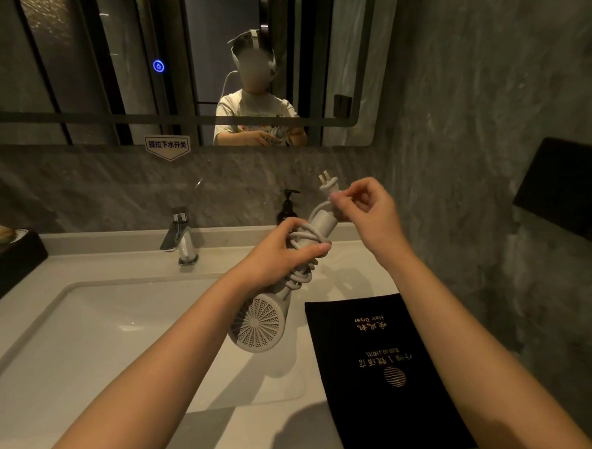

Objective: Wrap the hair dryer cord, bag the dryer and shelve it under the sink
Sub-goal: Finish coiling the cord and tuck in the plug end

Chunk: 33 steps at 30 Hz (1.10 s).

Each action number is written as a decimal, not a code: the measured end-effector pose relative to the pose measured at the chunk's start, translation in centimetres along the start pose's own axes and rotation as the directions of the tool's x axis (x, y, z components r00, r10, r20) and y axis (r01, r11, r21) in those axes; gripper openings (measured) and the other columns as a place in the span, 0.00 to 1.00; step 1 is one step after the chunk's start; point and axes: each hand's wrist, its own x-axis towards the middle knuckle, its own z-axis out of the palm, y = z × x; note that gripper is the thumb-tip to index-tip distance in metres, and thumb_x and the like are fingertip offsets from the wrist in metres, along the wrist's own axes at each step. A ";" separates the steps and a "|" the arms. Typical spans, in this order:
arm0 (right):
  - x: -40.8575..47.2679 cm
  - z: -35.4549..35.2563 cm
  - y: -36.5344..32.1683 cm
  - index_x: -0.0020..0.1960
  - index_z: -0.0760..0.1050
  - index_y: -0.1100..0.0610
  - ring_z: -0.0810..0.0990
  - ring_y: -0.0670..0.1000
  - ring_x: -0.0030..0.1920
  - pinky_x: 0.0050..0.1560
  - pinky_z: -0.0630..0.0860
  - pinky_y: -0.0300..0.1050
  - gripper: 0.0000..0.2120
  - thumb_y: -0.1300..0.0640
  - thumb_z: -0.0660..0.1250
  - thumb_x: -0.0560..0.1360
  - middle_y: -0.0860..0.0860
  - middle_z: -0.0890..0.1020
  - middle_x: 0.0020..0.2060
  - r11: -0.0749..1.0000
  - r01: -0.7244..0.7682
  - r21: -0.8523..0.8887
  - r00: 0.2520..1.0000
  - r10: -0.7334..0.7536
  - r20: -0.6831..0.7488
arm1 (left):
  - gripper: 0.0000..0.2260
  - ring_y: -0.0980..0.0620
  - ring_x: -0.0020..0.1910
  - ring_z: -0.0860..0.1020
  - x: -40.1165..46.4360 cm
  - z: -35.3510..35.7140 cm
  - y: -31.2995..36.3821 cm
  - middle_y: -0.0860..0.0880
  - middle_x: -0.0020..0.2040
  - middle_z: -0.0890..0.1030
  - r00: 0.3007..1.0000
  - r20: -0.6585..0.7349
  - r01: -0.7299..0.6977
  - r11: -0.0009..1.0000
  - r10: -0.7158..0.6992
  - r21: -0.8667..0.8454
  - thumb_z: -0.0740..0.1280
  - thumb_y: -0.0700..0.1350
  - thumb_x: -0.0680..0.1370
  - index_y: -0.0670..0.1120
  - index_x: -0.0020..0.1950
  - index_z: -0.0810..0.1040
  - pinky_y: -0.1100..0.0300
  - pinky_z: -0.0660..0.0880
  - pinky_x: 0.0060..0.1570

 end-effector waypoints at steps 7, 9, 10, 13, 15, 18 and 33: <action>0.1 1.2 -0.7 0.55 0.73 0.50 0.80 0.46 0.46 0.47 0.79 0.46 0.07 0.52 0.58 0.81 0.42 0.78 0.43 0.974 0.127 -0.185 0.987 -0.107 0.117 | 0.19 0.55 0.40 0.83 0.4 0.4 0.4 0.45 0.45 0.84 0.998 -0.047 -0.049 0.999 0.048 -0.025 0.72 0.47 0.73 0.44 0.60 0.73 0.62 0.78 0.40; -0.2 1.4 -0.6 0.58 0.70 0.46 0.81 0.45 0.47 0.48 0.80 0.48 0.07 0.50 0.57 0.81 0.41 0.78 0.44 0.985 0.098 -0.143 0.990 -0.082 0.119 | 0.18 0.56 0.40 0.83 0.5 0.4 0.4 0.47 0.45 0.84 0.998 -0.049 -0.050 0.998 0.048 -0.033 0.72 0.47 0.73 0.44 0.60 0.73 0.63 0.78 0.40; -0.4 1.3 -0.6 0.60 0.68 0.45 0.81 0.42 0.47 0.48 0.80 0.45 0.09 0.50 0.58 0.80 0.40 0.78 0.46 0.992 0.059 -0.113 0.988 -0.042 0.149 | 0.18 0.56 0.41 0.83 0.4 0.3 0.4 0.46 0.45 0.84 0.998 -0.049 -0.047 0.998 0.045 -0.030 0.72 0.47 0.73 0.44 0.60 0.73 0.62 0.78 0.41; -0.8 0.8 -0.6 0.66 0.66 0.46 0.82 0.43 0.51 0.47 0.81 0.41 0.20 0.50 0.67 0.76 0.45 0.81 0.51 0.991 -0.119 -0.068 0.958 0.133 0.253 | 0.18 0.58 0.42 0.83 0.3 -0.1 0.3 0.47 0.47 0.83 0.996 -0.065 -0.066 0.998 0.066 0.012 0.71 0.47 0.74 0.45 0.61 0.72 0.64 0.78 0.43; -1.0 0.7 -0.6 0.63 0.71 0.52 0.82 0.48 0.49 0.42 0.81 0.42 0.20 0.50 0.69 0.74 0.49 0.82 0.49 0.975 -0.183 -0.122 0.937 0.211 0.279 | 0.20 0.62 0.41 0.82 0.3 -0.3 0.4 0.49 0.49 0.82 0.995 -0.066 -0.074 0.996 0.076 0.044 0.71 0.47 0.74 0.45 0.63 0.71 0.68 0.77 0.42; -1.2 0.9 -0.7 0.52 0.78 0.54 0.82 0.50 0.44 0.36 0.79 0.42 0.15 0.45 0.69 0.72 0.49 0.83 0.42 0.967 -0.210 -0.142 0.939 0.240 0.244 | 0.29 0.65 0.44 0.80 0.2 -0.4 0.5 0.52 0.55 0.79 0.998 -0.039 -0.048 0.990 0.054 0.134 0.72 0.50 0.73 0.46 0.70 0.65 0.74 0.75 0.42; -2.3 0.4 -1.0 0.53 0.80 0.58 0.85 0.50 0.42 0.37 0.82 0.42 0.15 0.56 0.75 0.68 0.53 0.85 0.44 0.970 -0.244 0.015 0.964 0.241 0.113 | 0.39 0.61 0.59 0.76 0.3 -0.4 -1.2 0.53 0.63 0.77 0.995 0.065 -0.090 0.978 0.079 0.191 0.73 0.60 0.66 0.51 0.73 0.64 0.63 0.74 0.60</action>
